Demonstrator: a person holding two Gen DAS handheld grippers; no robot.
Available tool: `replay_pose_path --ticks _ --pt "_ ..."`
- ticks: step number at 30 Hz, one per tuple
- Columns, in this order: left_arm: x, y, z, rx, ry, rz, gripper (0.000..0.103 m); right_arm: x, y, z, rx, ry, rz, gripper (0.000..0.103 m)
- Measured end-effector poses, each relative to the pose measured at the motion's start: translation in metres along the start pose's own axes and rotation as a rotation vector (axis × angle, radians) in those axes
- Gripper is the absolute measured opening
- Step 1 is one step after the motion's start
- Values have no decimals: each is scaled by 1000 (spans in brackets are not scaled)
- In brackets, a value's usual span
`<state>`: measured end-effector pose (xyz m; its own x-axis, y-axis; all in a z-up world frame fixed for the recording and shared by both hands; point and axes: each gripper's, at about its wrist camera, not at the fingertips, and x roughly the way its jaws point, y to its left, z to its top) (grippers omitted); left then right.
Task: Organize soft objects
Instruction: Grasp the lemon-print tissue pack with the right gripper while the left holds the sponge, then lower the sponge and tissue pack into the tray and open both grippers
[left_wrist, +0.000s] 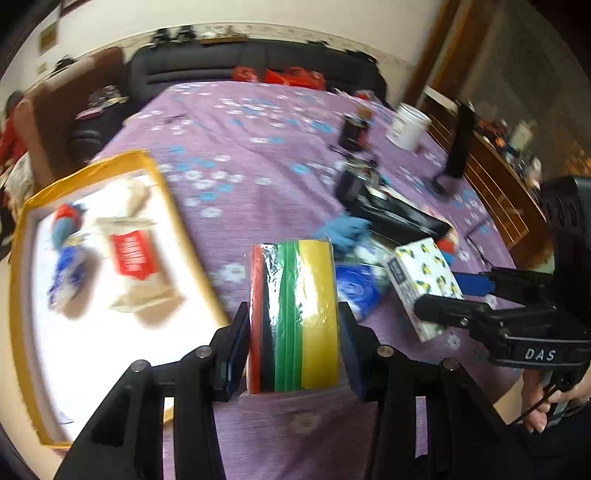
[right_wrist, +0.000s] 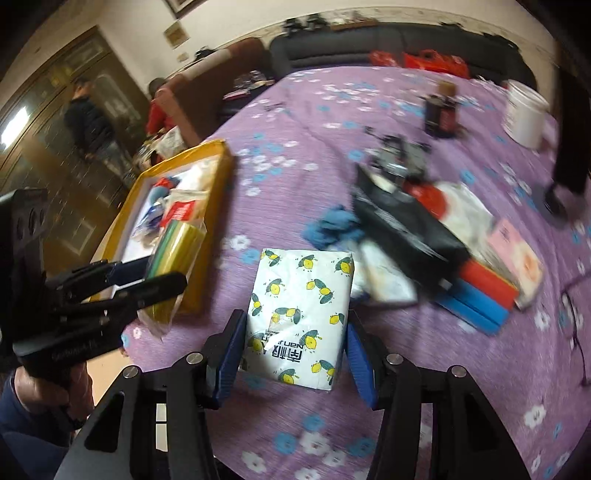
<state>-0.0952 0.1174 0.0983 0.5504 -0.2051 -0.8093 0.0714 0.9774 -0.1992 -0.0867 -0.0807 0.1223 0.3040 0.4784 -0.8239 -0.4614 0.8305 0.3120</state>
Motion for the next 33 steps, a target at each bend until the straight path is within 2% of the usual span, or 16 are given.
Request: replay_pose_path --ticks 8,15,22,27,33 --pt "-23 80 -16 -169 -28 80 44 29 63 25 -154 37 43 57" --pt "-34 137 -31 -271 -23 144 44 63 122 51 -250 64 105 57" --pt "-29 163 -38 -275 25 169 44 114 154 52 -250 164 167 57" --pt "-21 177 -39 -263 55 176 44 141 156 52 -224 206 160 57" --pt "-14 186 -35 -259 64 172 44 158 160 59 -228 204 124 57"
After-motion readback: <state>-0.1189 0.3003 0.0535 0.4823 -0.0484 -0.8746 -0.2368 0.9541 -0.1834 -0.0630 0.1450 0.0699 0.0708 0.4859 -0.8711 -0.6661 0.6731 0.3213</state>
